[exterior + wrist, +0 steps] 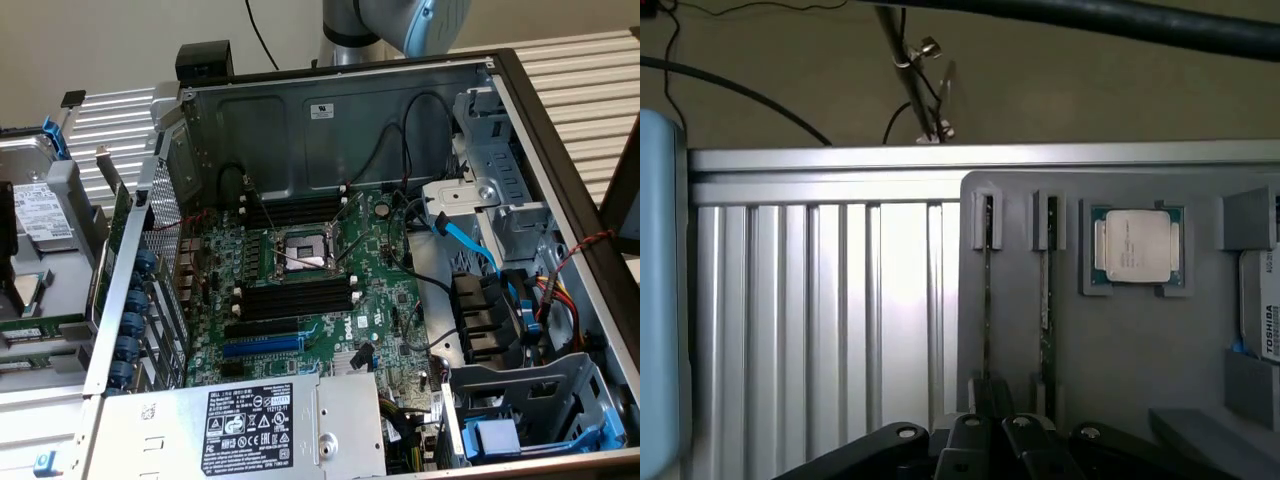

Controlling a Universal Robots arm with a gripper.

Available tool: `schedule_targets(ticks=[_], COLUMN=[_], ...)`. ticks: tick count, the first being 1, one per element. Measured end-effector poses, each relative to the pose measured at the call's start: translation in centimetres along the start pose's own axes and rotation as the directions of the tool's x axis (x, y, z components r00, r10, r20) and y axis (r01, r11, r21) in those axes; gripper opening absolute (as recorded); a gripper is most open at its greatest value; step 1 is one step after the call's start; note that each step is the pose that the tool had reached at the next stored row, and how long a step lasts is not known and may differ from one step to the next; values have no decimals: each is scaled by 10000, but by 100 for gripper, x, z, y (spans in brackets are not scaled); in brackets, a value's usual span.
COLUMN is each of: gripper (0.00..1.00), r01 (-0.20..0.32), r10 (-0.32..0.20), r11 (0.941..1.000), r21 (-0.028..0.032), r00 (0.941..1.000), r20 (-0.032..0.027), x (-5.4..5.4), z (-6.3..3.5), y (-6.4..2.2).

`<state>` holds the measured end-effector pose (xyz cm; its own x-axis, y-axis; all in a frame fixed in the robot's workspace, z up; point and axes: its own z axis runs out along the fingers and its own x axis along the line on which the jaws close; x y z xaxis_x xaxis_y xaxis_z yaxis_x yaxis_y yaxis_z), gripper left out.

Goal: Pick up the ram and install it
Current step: 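Pick up the ram and move it above insertion slot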

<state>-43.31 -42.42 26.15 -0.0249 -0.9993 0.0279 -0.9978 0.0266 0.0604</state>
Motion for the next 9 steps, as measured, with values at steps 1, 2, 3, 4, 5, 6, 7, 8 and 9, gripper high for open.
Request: schedule_targets(ticks=[1, 2, 3, 4, 5, 6, 7, 8, 9], gripper=[17, 24, 24, 30, 30, 36, 42, 42, 42], r01=[6, 10, 13, 17, 20, 24, 30, 37, 45], r10=[-6, -10, -13, -17, -20, -24, -30, -37, -45], r11=[10000, 10000, 10000, 10000, 10000, 10000, 10000, 10000, 10000], r21=[1, 1, 1, 1, 1, 0, 1, 2, 3], r00=[10000, 10000, 10000, 10000, 10000, 10000, 10000, 10000, 10000], r20=[0, 0, -1, -1, -1, -2, -2, -2, -2], x=[0, 0, 0, 0, 0, -1, -2, -2, -2], z=[9, 18, 29, 44, 61, 79, 98, 116, 135], y=[-1, -1, -2, -3, -4, -5, -6, -7, -6])
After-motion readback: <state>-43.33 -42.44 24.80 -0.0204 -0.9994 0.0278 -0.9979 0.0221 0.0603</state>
